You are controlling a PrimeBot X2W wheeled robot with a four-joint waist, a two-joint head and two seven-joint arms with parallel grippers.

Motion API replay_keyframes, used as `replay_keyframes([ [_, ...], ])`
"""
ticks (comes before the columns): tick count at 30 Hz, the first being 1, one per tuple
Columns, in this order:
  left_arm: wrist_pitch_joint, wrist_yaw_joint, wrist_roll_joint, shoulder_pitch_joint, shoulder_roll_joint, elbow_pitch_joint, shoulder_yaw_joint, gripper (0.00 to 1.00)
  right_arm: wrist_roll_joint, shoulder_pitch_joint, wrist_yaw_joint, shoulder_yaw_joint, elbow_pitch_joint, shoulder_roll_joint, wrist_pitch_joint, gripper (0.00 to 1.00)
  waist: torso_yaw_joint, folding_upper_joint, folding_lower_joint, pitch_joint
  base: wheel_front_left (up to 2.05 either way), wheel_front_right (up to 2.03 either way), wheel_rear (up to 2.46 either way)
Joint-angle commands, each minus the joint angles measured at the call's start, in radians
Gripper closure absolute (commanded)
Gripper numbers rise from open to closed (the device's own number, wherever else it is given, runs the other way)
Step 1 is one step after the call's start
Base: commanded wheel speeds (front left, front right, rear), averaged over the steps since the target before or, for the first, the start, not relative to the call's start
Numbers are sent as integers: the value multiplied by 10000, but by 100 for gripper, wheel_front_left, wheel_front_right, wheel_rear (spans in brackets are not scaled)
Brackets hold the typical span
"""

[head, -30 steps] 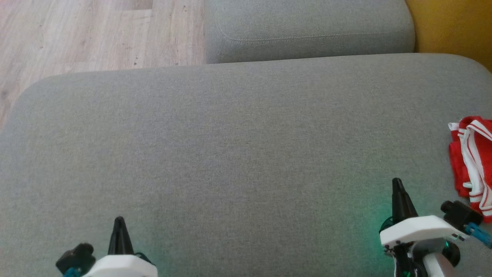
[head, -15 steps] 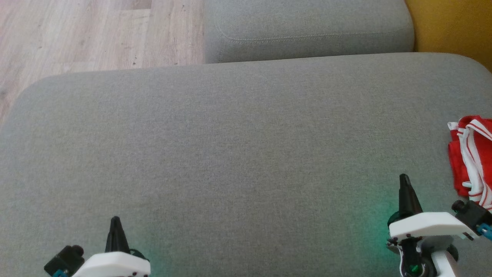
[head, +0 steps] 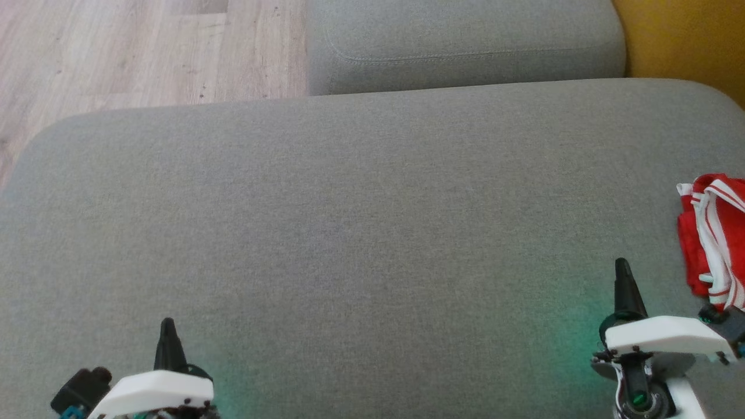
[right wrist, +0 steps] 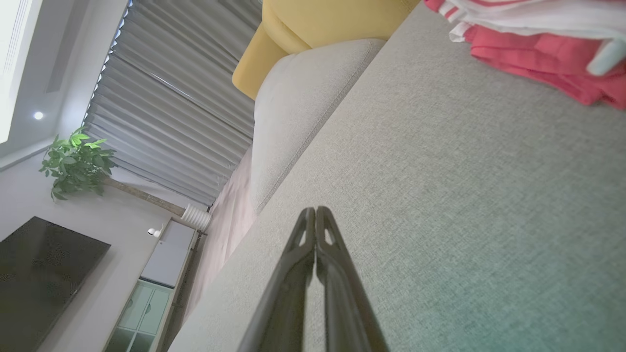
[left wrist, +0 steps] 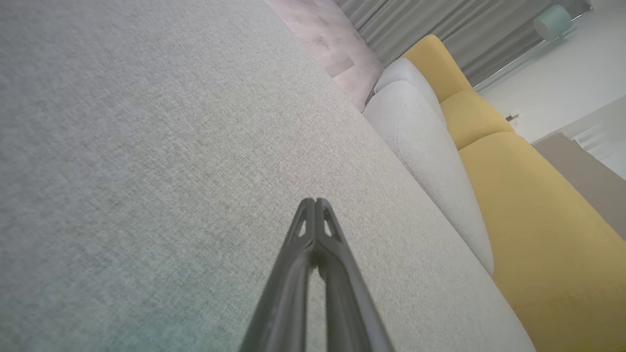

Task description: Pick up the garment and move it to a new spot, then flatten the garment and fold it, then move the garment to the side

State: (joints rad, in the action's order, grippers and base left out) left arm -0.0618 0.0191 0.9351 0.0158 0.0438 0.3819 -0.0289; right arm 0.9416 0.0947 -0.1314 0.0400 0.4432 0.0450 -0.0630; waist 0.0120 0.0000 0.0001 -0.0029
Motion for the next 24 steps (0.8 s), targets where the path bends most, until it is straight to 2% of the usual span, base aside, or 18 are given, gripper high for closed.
replay_keyframes([
  [1, 35, 64, 197, 489, 41, -365, 297, 100, 218, 317, 3, -54, -425, 37, 53, 100, -1, 0, -1, 1, 0, 0, 0],
  [24, 715, 481, 2787, 661, 50, -760, 745, 100, 2773, 244, 5, 261, -1043, 43, 731, 100, -48, 0, -1, 24, 0, 0, 0],
])
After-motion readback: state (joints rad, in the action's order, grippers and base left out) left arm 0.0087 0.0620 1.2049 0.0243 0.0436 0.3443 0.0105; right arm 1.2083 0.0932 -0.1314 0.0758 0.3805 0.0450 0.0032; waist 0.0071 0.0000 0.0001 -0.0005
